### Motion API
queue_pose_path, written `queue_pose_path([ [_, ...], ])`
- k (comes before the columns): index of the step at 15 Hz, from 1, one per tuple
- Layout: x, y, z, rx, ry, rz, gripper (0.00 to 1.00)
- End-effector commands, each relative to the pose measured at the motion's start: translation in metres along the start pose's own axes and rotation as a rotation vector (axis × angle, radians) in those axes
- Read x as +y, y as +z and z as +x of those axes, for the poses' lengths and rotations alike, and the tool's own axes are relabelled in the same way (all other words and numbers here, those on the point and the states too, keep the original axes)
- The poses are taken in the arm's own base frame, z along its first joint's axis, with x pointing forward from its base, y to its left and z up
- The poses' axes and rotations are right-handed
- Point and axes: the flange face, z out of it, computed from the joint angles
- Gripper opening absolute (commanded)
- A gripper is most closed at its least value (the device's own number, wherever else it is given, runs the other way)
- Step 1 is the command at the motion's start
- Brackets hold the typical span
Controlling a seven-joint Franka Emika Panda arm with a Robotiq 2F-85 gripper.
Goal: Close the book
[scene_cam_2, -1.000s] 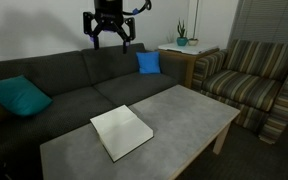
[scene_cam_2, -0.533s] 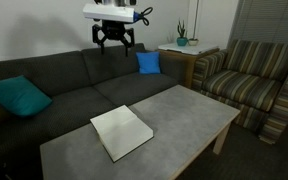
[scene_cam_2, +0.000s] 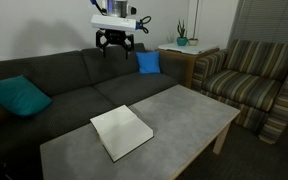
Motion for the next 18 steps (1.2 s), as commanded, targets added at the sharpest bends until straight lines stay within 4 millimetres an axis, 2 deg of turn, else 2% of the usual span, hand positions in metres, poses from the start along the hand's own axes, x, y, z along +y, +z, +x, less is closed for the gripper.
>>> queue_pose_path([
  [1,0.0,-0.001,0.001,0.0,0.0,-0.001,1.0],
  [3,-0.002,-0.001,0.001,-0.01,0.009,-0.008,1.0],
  [5,-0.001,0.006,0.012,-0.013,-0.012,-0.005,1.0],
  [7,0.001,0.016,0.031,-0.01,-0.033,-0.001,1.0],
  [10,0.004,0.031,0.07,-0.012,-0.07,0.004,1.0],
  [14,-0.007,0.063,0.112,-0.084,-0.103,0.024,1.0],
  [18,-0.03,0.109,0.134,-0.196,-0.104,0.097,1.0],
])
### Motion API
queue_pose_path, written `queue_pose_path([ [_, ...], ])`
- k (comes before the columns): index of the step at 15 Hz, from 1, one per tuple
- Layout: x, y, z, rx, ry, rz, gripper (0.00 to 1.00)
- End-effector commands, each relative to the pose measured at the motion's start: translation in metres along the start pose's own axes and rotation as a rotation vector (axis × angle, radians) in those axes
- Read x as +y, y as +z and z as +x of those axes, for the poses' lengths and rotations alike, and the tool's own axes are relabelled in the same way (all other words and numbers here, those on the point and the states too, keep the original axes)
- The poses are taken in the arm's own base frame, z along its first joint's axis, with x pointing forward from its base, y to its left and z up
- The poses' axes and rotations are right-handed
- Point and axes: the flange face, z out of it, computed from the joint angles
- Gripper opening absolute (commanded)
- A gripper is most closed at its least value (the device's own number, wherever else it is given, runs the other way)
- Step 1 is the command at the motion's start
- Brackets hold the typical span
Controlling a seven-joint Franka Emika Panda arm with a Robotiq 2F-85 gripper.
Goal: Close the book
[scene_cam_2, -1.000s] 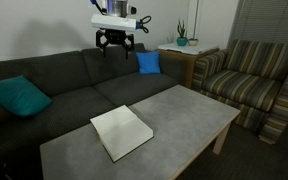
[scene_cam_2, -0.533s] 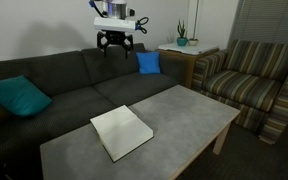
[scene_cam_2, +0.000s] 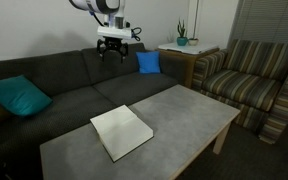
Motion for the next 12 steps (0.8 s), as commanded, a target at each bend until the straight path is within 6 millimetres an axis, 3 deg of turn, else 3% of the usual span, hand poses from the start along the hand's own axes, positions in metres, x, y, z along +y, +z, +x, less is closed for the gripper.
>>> queue_pose_path([
  [1,-0.011,0.041,0.024,-0.116,-0.02,0.086,1.0],
  [2,-0.01,0.023,0.013,-0.064,-0.011,0.05,1.0],
  [5,-0.018,0.047,0.024,-0.102,-0.025,0.085,1.0],
  [8,-0.014,0.041,0.028,-0.079,0.063,-0.051,1.0],
  [10,-0.016,0.059,0.037,-0.043,0.115,-0.118,1.0],
  [12,-0.022,0.089,0.044,-0.008,0.162,-0.112,1.0],
])
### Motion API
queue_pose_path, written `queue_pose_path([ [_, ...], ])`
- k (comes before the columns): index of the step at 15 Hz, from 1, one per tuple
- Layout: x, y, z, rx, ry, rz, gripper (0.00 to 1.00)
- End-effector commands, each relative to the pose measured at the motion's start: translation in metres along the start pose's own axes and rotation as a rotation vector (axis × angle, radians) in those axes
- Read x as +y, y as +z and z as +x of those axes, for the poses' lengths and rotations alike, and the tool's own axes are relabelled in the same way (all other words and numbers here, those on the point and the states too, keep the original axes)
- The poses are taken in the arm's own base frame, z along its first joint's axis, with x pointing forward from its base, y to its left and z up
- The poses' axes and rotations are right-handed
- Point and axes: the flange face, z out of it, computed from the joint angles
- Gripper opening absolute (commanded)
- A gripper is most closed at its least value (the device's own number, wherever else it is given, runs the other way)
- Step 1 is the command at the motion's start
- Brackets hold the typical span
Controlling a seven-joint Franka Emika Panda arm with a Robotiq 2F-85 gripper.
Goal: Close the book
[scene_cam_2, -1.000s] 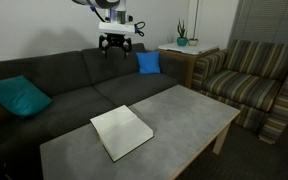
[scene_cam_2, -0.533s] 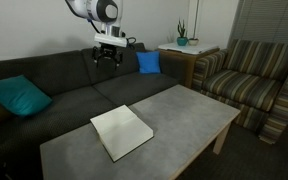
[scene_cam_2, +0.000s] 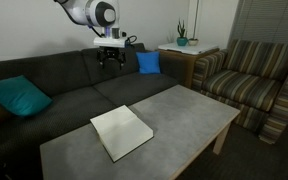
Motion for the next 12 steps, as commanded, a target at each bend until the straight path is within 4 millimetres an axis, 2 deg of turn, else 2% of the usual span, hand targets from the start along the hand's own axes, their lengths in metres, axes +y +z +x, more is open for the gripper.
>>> queue_pose_path([
  [1,-0.018,0.049,0.008,0.037,0.069,-0.014,1.0],
  [3,-0.029,0.081,0.006,0.032,0.082,0.059,1.0],
  [4,-0.03,0.061,0.004,0.011,0.06,0.022,1.0],
  [6,-0.037,0.085,0.002,0.004,0.065,0.047,1.0],
  [7,-0.036,0.088,0.002,0.007,0.067,0.049,1.0],
  [9,-0.04,0.077,0.008,0.016,0.047,0.037,1.0],
  [12,-0.043,0.096,0.012,0.056,0.045,0.061,1.0],
])
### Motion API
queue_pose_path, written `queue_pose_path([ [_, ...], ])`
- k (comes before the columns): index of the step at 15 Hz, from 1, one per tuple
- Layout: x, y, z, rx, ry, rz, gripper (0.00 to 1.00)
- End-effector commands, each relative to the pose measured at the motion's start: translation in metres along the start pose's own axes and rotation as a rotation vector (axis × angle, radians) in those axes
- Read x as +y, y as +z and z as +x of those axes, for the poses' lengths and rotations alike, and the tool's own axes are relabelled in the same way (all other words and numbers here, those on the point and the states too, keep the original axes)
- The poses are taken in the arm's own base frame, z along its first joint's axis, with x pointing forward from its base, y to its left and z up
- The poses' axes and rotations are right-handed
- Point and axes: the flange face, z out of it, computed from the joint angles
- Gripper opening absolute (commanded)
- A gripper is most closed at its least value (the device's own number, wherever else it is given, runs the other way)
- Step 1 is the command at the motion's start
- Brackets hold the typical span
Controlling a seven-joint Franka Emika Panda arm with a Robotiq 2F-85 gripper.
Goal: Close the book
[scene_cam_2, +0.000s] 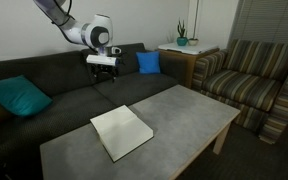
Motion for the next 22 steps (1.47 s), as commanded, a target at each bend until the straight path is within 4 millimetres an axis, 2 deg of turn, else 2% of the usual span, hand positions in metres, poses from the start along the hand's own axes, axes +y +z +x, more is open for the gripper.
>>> queue_pose_path([
  [1,-0.002,0.02,0.004,0.043,-0.003,0.035,1.0],
  [7,0.003,0.074,-0.012,-0.003,0.07,0.058,1.0],
  [9,0.002,0.09,-0.017,-0.008,0.037,0.093,1.0],
  [10,-0.001,0.081,-0.018,-0.018,0.048,0.059,1.0],
  [12,-0.001,0.091,-0.019,-0.015,0.046,0.067,1.0],
  [15,-0.006,0.094,-0.017,-0.004,0.026,0.063,1.0],
  [22,-0.019,0.12,-0.036,-0.027,0.038,0.131,1.0],
])
